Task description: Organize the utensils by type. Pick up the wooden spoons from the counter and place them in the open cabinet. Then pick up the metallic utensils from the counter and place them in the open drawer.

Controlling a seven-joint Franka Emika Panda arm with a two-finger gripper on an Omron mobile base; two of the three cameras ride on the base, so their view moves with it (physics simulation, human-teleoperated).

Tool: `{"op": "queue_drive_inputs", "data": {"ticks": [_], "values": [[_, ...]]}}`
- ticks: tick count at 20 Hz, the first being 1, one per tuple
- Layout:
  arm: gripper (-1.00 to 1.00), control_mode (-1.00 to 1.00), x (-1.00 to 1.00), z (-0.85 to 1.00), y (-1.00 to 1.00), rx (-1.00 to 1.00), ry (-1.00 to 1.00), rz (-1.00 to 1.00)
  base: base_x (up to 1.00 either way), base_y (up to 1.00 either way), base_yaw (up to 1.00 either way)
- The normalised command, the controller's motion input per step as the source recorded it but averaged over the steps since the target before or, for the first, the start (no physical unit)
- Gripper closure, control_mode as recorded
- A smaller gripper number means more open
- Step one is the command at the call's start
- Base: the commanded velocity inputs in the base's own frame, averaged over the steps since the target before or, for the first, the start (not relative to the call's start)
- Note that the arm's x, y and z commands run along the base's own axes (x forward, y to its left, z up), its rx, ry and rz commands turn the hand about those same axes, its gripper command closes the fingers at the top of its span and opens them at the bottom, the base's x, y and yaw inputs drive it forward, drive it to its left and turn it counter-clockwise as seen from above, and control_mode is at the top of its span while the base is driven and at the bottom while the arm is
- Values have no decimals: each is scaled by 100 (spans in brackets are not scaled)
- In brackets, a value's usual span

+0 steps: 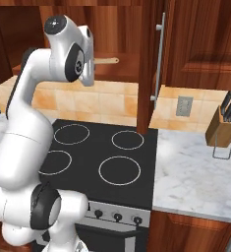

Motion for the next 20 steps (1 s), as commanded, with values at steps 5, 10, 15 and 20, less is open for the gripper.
{"op": "queue_drive_inputs", "data": {"ticks": [5, 10, 15, 20], "values": [[100, -100, 49, 1, -31, 0, 0, 0, 0, 0, 0], [100, -100, 52, 2, -24, 0, -1, 4, 0, 0, 0], [100, -100, 51, 0, -15, 0, -6, 5, 0, 0, 0], [100, -100, 46, -1, -7, 0, -5, 7, 0, 0, 0]]}}
